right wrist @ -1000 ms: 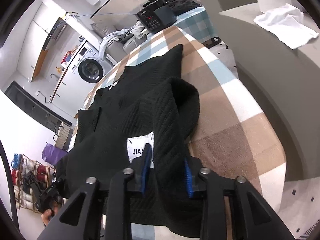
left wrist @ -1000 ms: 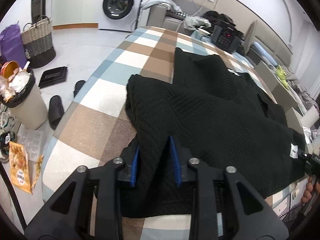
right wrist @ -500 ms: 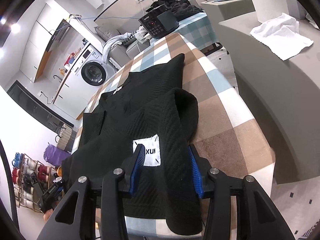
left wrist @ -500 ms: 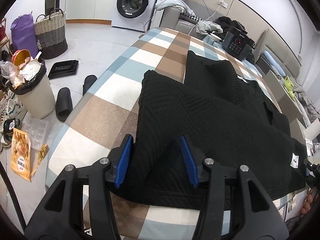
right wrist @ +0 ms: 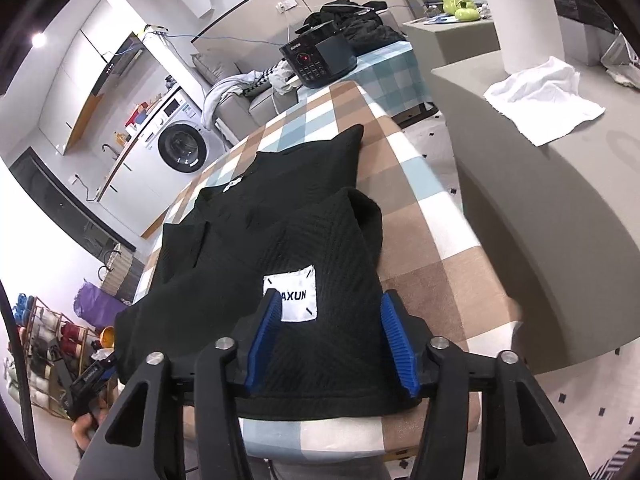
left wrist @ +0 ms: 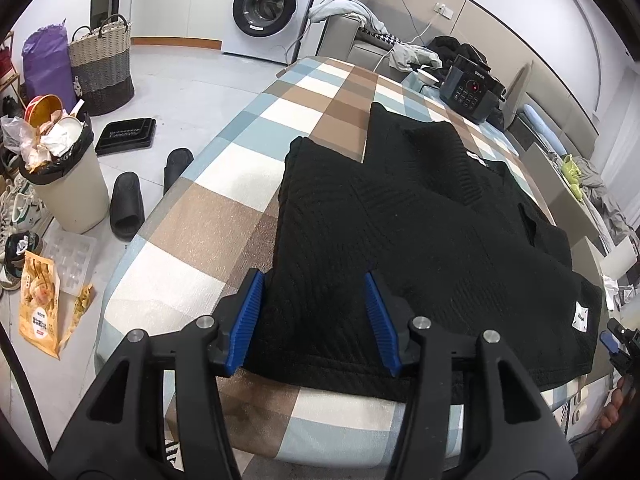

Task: Fold small clothes
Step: 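Grasp the folded edge with both grippers and fold it over again, release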

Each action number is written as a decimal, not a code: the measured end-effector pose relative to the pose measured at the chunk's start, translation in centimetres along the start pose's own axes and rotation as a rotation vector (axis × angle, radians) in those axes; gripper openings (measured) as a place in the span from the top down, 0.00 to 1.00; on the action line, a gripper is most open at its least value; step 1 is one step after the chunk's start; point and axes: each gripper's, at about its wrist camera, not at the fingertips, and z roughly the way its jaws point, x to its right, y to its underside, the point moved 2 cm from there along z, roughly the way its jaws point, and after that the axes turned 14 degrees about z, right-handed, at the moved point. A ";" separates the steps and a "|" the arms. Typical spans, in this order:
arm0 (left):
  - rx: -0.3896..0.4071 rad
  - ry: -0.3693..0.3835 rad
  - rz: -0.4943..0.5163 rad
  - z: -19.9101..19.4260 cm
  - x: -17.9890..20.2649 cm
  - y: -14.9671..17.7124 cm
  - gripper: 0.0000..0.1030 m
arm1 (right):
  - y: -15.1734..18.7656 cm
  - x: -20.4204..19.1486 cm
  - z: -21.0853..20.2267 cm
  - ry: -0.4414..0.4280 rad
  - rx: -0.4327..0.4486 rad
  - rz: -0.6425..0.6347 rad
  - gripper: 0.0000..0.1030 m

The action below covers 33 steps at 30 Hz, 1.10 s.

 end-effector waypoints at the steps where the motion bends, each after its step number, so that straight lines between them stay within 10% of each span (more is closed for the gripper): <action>1: -0.001 -0.001 0.002 0.0 0.0 0.0 0.53 | 0.0 0.0 0.0 -0.004 -0.002 0.003 0.46; 9: 0.013 0.011 0.014 0.1 0.0 0.1 0.56 | 0.2 0.0 0.9 0.008 -0.025 0.002 0.46; 11: 0.037 0.018 0.016 0.1 0.0 0.0 0.88 | 0.4 0.0 1.2 0.013 -0.034 -0.005 0.46; 14: 0.061 0.010 0.026 -0.1 0.1 -0.2 0.96 | 0.7 -0.4 1.4 0.019 -0.036 -0.035 0.48; 30: 0.053 0.012 0.010 0.5 -0.5 -0.6 0.96 | 0.6 1.7 3.4 0.096 -0.066 -0.034 0.54; 33: 0.060 0.009 0.010 0.5 -0.4 -0.7 0.96 | 0.7 0.8 2.4 0.062 -0.011 -0.068 0.83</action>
